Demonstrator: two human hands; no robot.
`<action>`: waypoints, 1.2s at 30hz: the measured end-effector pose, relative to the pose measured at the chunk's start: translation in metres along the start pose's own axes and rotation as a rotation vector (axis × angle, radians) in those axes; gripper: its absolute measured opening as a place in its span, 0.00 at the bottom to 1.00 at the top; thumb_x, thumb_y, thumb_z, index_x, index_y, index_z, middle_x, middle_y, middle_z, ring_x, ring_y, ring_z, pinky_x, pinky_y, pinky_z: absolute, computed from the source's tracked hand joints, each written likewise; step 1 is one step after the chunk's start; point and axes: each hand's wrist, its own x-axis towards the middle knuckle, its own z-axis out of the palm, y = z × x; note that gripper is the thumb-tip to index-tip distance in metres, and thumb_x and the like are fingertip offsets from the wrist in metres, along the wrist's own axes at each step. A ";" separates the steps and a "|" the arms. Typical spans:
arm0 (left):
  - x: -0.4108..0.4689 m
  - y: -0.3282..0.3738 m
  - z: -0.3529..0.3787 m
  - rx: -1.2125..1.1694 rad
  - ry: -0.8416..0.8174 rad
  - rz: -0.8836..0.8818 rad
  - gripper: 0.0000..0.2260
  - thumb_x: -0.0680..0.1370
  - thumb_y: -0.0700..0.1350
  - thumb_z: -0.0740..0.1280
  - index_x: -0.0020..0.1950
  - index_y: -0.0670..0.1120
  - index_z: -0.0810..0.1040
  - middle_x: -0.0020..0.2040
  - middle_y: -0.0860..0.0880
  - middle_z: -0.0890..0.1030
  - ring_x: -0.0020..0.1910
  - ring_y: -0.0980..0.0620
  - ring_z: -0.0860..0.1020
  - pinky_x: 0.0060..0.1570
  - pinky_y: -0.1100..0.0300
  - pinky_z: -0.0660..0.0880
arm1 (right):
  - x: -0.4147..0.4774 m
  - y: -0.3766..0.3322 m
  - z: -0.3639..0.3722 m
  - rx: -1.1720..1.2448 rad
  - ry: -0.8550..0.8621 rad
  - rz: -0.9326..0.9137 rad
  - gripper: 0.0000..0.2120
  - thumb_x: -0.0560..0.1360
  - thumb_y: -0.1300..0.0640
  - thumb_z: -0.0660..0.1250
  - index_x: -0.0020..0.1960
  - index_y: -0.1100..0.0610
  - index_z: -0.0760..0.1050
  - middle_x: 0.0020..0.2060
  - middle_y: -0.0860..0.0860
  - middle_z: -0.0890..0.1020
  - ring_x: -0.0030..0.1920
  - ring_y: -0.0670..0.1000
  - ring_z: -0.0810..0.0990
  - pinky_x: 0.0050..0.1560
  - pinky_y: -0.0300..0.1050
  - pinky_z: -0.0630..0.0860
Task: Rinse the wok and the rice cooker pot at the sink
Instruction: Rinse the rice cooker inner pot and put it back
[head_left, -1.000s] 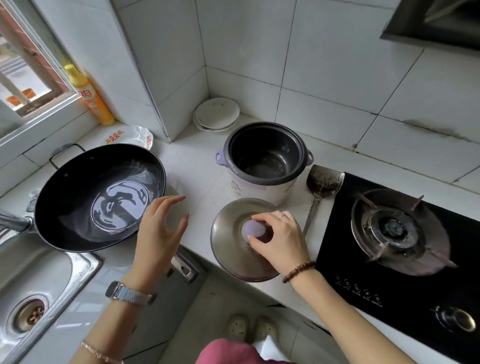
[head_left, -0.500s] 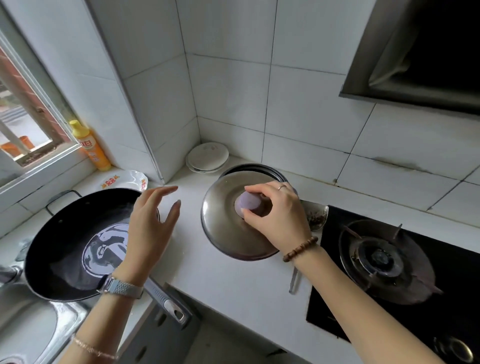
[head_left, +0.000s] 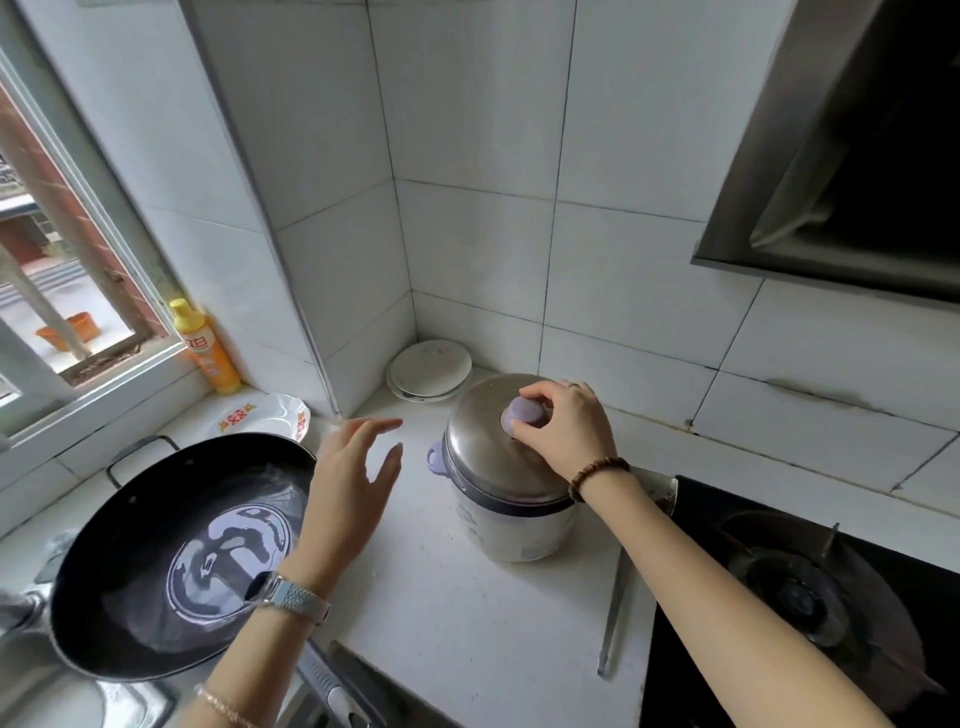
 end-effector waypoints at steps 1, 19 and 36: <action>0.001 -0.001 0.003 -0.001 -0.007 -0.002 0.12 0.76 0.38 0.70 0.59 0.46 0.79 0.53 0.51 0.79 0.53 0.50 0.77 0.54 0.63 0.69 | 0.002 0.003 0.002 -0.006 -0.007 0.004 0.16 0.66 0.47 0.74 0.53 0.49 0.80 0.48 0.47 0.82 0.52 0.51 0.74 0.53 0.41 0.71; -0.009 -0.008 0.024 -0.017 -0.059 -0.080 0.13 0.77 0.39 0.69 0.61 0.45 0.78 0.56 0.50 0.79 0.56 0.53 0.76 0.56 0.62 0.68 | 0.018 0.028 0.035 -0.049 -0.096 0.052 0.15 0.67 0.50 0.73 0.54 0.51 0.81 0.48 0.51 0.82 0.54 0.54 0.73 0.53 0.46 0.71; 0.000 -0.013 0.042 -0.049 -0.080 -0.103 0.12 0.77 0.39 0.68 0.61 0.45 0.78 0.55 0.49 0.79 0.56 0.51 0.77 0.57 0.58 0.70 | 0.023 0.039 0.043 -0.050 -0.141 0.058 0.16 0.69 0.51 0.71 0.57 0.49 0.78 0.51 0.49 0.82 0.55 0.53 0.73 0.54 0.45 0.71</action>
